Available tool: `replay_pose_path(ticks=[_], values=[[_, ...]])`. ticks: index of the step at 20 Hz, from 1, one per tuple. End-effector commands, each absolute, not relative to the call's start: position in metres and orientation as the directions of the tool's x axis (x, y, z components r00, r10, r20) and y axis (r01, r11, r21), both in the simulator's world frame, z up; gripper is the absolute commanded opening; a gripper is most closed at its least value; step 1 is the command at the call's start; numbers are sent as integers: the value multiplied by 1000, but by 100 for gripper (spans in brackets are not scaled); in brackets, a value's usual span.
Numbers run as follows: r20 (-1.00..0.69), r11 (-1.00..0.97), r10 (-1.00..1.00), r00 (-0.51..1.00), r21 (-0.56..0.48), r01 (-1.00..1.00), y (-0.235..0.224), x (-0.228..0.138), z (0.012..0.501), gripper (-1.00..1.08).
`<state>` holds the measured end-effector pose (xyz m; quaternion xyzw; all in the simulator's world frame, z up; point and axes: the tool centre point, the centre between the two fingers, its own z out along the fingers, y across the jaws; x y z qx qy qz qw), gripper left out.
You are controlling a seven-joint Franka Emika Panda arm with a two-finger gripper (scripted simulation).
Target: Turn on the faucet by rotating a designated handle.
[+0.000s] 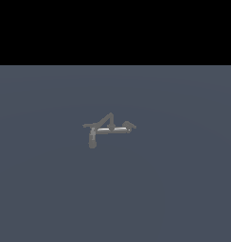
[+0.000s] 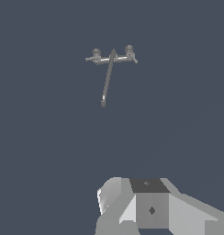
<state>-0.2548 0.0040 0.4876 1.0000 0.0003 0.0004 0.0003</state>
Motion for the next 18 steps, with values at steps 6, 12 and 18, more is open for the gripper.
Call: replay_pose_path(ticks=[6,12,18], values=[[1,-1000,-12,1000,1,-12,7,-253,484,-100],[0,-998,-61,998,0,-61,18,-246,468,-100],[0,-989,-146,989,0,-146,37,-232,440,-100]])
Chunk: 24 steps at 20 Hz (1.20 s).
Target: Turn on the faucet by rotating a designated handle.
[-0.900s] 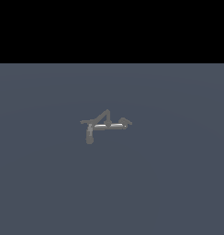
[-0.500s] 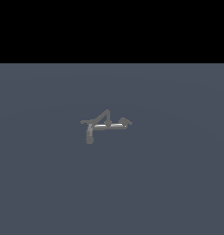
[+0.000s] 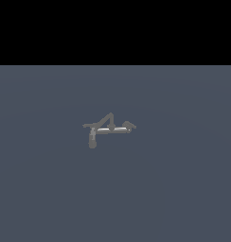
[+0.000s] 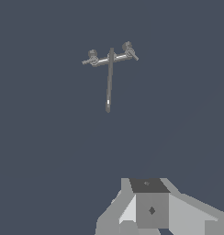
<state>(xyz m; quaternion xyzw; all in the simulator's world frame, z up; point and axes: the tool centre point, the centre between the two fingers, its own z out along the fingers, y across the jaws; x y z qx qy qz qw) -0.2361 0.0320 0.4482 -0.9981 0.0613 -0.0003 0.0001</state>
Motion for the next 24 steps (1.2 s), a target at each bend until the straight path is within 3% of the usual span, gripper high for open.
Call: replay_pose_path(ticks=[1,24], values=[[0,-986,-164,986,0,-164,41,-229,435,-100],[-5,-813,-582,813,-7,-582,120,-127,286,-100]])
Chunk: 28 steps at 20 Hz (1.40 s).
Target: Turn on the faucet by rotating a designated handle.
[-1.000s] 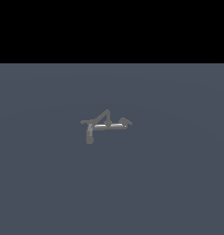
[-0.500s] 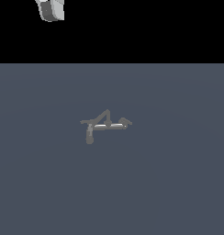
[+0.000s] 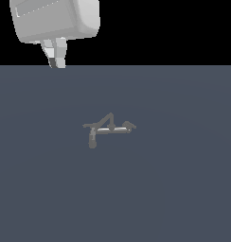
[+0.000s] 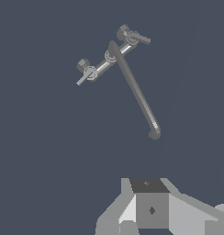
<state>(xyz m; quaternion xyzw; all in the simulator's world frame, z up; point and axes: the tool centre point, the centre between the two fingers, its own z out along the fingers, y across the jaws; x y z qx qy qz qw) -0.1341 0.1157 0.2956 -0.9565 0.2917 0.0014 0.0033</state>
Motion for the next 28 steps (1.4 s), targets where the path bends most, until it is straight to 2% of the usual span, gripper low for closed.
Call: replay_pose_path(ticks=[1,15,28], values=[[-5,-802,-597,802,-8,-597,122,-122,280,-100],[-7,-641,-767,641,-8,-767,139,-55,204,-100],[-1,-441,-898,441,-2,-898,138,15,127,-100]])
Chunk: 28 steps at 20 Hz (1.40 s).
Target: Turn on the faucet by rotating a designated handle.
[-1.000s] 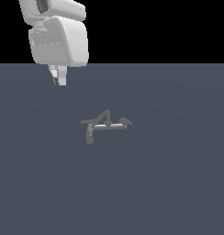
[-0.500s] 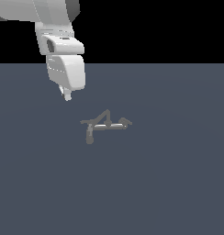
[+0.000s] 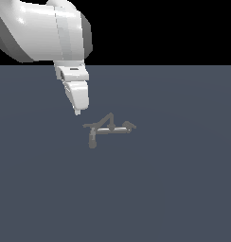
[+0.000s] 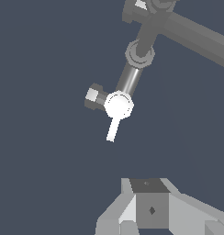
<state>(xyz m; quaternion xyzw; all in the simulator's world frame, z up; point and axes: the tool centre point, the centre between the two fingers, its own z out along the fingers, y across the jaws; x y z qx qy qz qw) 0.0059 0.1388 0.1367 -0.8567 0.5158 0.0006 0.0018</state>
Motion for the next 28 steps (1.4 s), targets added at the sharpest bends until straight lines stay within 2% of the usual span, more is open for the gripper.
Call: replay_pose_path(ticks=[1,14,28], values=[[0,-424,-906,424,-2,-906,137,20,121,-100],[2,-260,-966,260,0,-966,123,71,67,-100],[0,-235,-972,235,0,-972,123,73,61,-100]])
